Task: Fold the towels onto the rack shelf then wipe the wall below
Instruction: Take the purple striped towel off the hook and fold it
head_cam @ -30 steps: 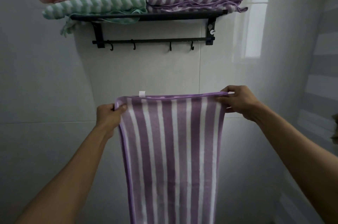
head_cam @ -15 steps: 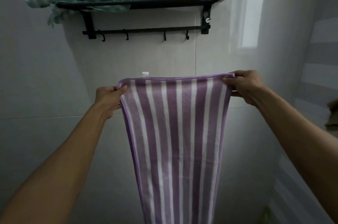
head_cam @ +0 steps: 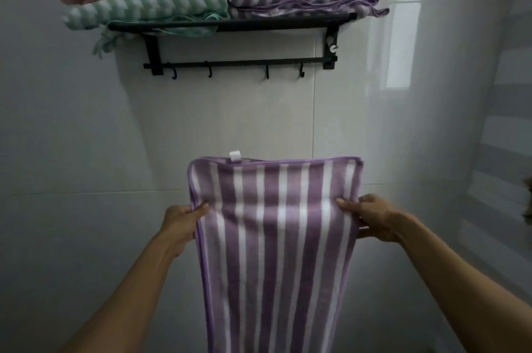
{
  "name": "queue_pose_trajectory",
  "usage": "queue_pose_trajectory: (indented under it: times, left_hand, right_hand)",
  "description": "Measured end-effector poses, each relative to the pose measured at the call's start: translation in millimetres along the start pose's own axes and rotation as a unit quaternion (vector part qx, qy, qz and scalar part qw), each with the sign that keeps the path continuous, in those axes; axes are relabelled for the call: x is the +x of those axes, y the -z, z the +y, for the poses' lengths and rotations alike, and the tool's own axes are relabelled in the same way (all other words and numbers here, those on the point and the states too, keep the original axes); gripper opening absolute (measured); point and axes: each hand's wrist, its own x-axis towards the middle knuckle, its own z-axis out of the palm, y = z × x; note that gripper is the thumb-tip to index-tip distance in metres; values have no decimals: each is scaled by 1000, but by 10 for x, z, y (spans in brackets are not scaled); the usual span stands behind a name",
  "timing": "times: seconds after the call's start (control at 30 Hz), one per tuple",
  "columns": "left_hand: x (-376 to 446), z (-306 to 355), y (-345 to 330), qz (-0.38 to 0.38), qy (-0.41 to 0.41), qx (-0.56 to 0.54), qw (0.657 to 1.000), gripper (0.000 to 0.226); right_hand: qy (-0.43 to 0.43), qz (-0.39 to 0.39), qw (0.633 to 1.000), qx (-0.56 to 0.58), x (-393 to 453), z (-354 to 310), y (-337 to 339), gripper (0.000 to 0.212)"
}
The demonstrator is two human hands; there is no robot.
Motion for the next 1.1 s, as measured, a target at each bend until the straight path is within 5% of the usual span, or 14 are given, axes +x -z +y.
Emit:
queue_pose_trajectory:
  times: [0.27,0.33,0.43,0.57,0.67,0.73,0.83,1.0,1.1]
  left_hand:
    - [106,466,121,-58,12,23,998,21]
    - [122,750,155,-77,-47,-62,994,17]
    - [-41,507,161,-94,-90,-58,990,28]
    - [-271,-136,171,-50,-18,-15,998,16]
    - [-146,257,99,-17,-49,-16,999,10]
    - [-116,587,81,-58,-81,-71,992,14]
    - [-241,390,112,-146,-70,-58,985,34]
    - [-366,-235,145,-77,11,1,997,29]
    - [-220,124,116,-47,-9,-39,998,28]
  right_hand:
    - [5,10,996,87,17,-288,-70,38]
    - [43,-31,982,182,47,-471,38,58]
    - [35,-118,984,132,-12,-321,90,99]
    - [14,-158,984,79,-51,159,-24,95]
    - [56,-101,980,164,12,12,-49,72]
    - [67,-102,961,246,-2,-179,6,56]
    - [62,-156,960,223,-109,-156,54,70]
    - [33,-136,977,161,-34,49,69,100]
    - [61,-149,958,236,-49,-147,121,63]
